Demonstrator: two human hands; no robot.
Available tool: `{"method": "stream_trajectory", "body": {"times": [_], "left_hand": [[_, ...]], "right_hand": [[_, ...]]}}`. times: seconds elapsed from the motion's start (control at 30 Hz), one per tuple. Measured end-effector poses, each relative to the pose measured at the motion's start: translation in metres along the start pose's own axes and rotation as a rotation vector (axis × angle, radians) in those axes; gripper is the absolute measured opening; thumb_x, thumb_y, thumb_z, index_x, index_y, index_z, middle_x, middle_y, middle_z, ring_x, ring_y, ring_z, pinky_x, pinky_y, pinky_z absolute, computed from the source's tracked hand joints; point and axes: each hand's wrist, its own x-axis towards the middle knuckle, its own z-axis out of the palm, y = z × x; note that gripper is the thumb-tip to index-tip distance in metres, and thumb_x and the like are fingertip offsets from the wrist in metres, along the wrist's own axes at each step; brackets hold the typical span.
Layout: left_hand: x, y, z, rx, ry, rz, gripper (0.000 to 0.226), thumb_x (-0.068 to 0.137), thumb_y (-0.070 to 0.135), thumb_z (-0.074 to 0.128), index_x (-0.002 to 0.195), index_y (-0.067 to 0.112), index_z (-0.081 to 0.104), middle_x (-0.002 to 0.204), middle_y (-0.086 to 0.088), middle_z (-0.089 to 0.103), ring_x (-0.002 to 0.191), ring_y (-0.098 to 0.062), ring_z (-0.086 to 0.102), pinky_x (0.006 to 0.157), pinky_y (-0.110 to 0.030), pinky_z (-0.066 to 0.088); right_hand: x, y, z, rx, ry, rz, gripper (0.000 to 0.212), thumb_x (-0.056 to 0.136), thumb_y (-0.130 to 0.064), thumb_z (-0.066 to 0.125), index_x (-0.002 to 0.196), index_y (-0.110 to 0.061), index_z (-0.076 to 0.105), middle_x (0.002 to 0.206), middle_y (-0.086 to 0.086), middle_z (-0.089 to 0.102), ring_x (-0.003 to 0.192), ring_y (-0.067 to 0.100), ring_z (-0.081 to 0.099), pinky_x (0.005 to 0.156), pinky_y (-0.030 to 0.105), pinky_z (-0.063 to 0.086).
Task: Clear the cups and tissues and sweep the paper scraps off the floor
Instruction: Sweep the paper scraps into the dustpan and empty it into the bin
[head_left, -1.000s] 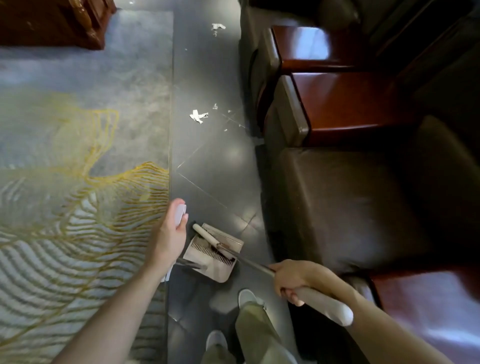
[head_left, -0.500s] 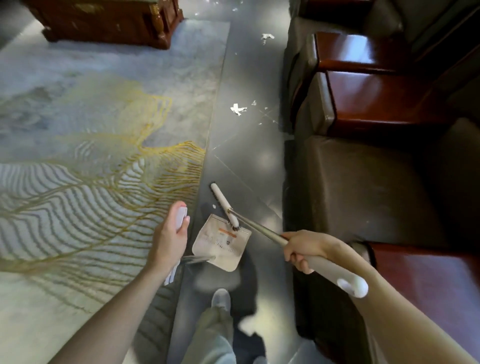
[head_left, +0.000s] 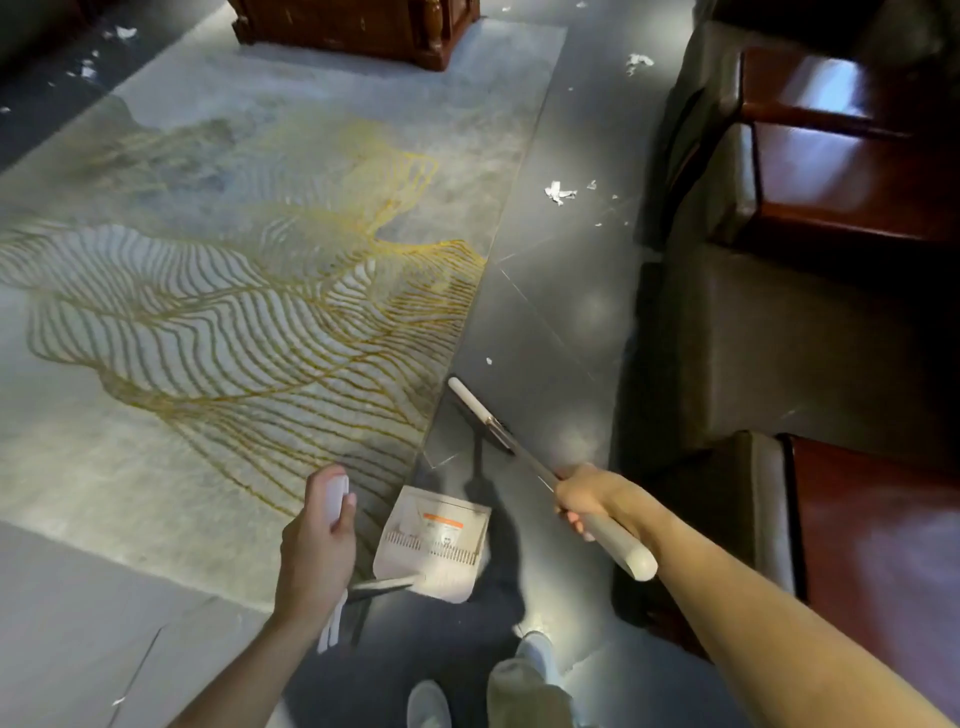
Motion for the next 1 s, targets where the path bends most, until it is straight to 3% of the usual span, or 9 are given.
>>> {"method": "stream_trajectory", "body": {"times": [0.13, 0.3, 0.43, 0.6, 0.67, 0.73, 0.8, 0.93, 1.0], "left_hand": [[-0.009, -0.025, -0.01, 0.026, -0.034, -0.079, 0.022, 0.095, 0.015, 0.049, 0.117, 0.016, 0.049, 0.103, -0.013, 0.066, 0.09, -0.041, 0.061, 0.069, -0.031, 0.038], [0.001, -0.042, -0.015, -0.001, -0.005, -0.09, 0.023, 0.095, 0.013, 0.049, 0.118, 0.014, 0.049, 0.102, -0.013, 0.063, 0.091, -0.038, 0.059, 0.07, -0.032, 0.039], [0.003, -0.038, -0.014, -0.057, 0.02, -0.066, 0.023, 0.094, 0.01, 0.051, 0.117, 0.013, 0.05, 0.09, -0.001, 0.055, 0.077, -0.022, 0.051, 0.066, -0.027, 0.033], [0.009, -0.03, -0.016, -0.103, -0.01, 0.023, 0.024, 0.092, 0.005, 0.053, 0.115, 0.011, 0.051, 0.094, 0.003, 0.053, 0.071, -0.01, 0.048, 0.054, -0.013, 0.033], [0.011, -0.025, -0.016, -0.091, -0.028, 0.065, 0.023, 0.092, 0.005, 0.054, 0.113, 0.013, 0.052, 0.094, 0.001, 0.056, 0.071, -0.012, 0.051, 0.057, -0.021, 0.033], [0.02, -0.019, -0.014, -0.084, -0.038, 0.091, 0.023, 0.091, 0.005, 0.055, 0.113, 0.012, 0.053, 0.099, -0.005, 0.062, 0.08, -0.022, 0.059, 0.064, -0.025, 0.036], [0.04, -0.01, -0.008, -0.076, -0.031, 0.104, 0.024, 0.091, 0.005, 0.055, 0.115, 0.009, 0.053, 0.105, -0.012, 0.065, 0.092, -0.035, 0.061, 0.071, -0.029, 0.037], [0.089, 0.019, 0.018, -0.037, -0.028, 0.109, 0.024, 0.093, 0.01, 0.053, 0.117, 0.012, 0.052, 0.102, -0.017, 0.066, 0.09, -0.042, 0.06, 0.07, -0.036, 0.04], [0.117, 0.035, 0.037, -0.018, -0.023, 0.1, 0.023, 0.094, 0.013, 0.051, 0.117, 0.015, 0.051, 0.099, -0.016, 0.065, 0.088, -0.041, 0.06, 0.066, -0.033, 0.037]], "right_hand": [[0.006, 0.0, 0.045, -0.083, -0.017, 0.046, 0.015, 0.09, -0.002, 0.045, 0.085, -0.005, 0.059, 0.062, 0.007, 0.056, 0.049, 0.014, 0.052, 0.051, 0.024, 0.049], [-0.006, -0.01, 0.103, -0.174, -0.14, -0.012, 0.025, 0.084, -0.005, 0.045, 0.104, -0.005, 0.061, 0.071, 0.003, 0.056, 0.068, 0.018, 0.056, 0.067, 0.026, 0.048], [-0.021, -0.018, 0.116, 0.036, -0.262, -0.009, 0.024, 0.092, -0.001, 0.042, 0.071, -0.012, 0.048, 0.046, -0.009, 0.053, 0.036, 0.0, 0.049, 0.04, 0.01, 0.038], [-0.04, -0.037, 0.075, -0.037, -0.312, 0.056, 0.049, 0.096, -0.002, 0.035, 0.051, -0.011, 0.05, 0.042, -0.002, 0.041, 0.032, 0.002, 0.037, 0.037, 0.01, 0.03], [-0.039, -0.037, 0.063, -0.032, -0.332, 0.083, 0.053, 0.096, -0.001, 0.034, 0.049, -0.008, 0.057, 0.037, -0.001, 0.04, 0.03, 0.005, 0.036, 0.036, 0.012, 0.031], [-0.041, -0.041, 0.05, 0.039, -0.217, 0.098, 0.042, 0.094, 0.0, 0.038, 0.06, -0.006, 0.062, 0.044, 0.001, 0.043, 0.037, 0.006, 0.038, 0.043, 0.014, 0.034], [-0.035, -0.047, 0.033, 0.108, -0.081, 0.069, 0.016, 0.089, 0.0, 0.047, 0.094, 0.0, 0.062, 0.055, 0.003, 0.047, 0.043, 0.008, 0.044, 0.044, 0.016, 0.039], [0.0, -0.066, -0.01, 0.085, 0.062, -0.012, 0.033, 0.084, -0.01, 0.058, 0.117, -0.008, 0.058, 0.082, 0.01, 0.059, 0.072, 0.019, 0.056, 0.08, 0.032, 0.053], [0.022, -0.082, -0.038, 0.049, 0.093, -0.021, 0.03, 0.084, -0.009, 0.056, 0.114, -0.013, 0.056, 0.079, 0.008, 0.059, 0.063, 0.016, 0.056, 0.063, 0.027, 0.053]]}}
